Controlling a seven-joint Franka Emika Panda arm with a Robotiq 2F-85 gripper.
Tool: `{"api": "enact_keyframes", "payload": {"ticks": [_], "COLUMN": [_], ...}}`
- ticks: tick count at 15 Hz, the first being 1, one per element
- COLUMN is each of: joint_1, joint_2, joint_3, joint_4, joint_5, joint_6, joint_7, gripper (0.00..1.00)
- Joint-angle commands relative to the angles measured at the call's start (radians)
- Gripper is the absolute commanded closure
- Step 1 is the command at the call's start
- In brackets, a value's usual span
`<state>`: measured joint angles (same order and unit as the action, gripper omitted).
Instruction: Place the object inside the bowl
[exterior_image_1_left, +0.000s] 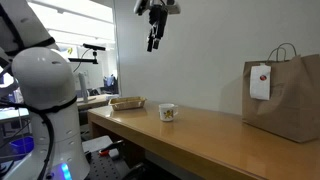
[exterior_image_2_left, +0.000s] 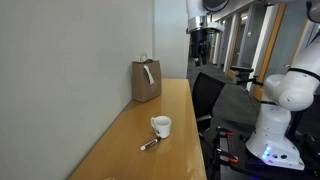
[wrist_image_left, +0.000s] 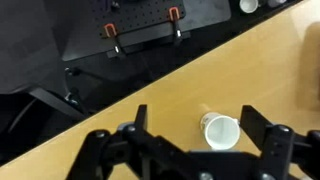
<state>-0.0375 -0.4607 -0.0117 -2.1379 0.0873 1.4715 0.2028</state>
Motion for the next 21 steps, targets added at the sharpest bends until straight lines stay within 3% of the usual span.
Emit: {"api": "enact_keyframes", "payload": {"ticks": [1, 8, 16, 21], "joint_1": [-0.010, -0.010, 0.083, 0.142], "joint_2": [0.001, 0.001, 0.226, 0.357], "joint_3": [0.007, 0.007, 0.069, 0.095], "joint_4": [0.002, 0.002, 0.045, 0.049], "joint_5": [0.003, 0.003, -0.149, -0.144], "joint_6": [-0.002, -0.002, 0.228, 0.382], "joint_7": [-0.003, -0.003, -0.272, -0.469], "gripper": [0.00, 0.00, 0.00, 0.00]}}
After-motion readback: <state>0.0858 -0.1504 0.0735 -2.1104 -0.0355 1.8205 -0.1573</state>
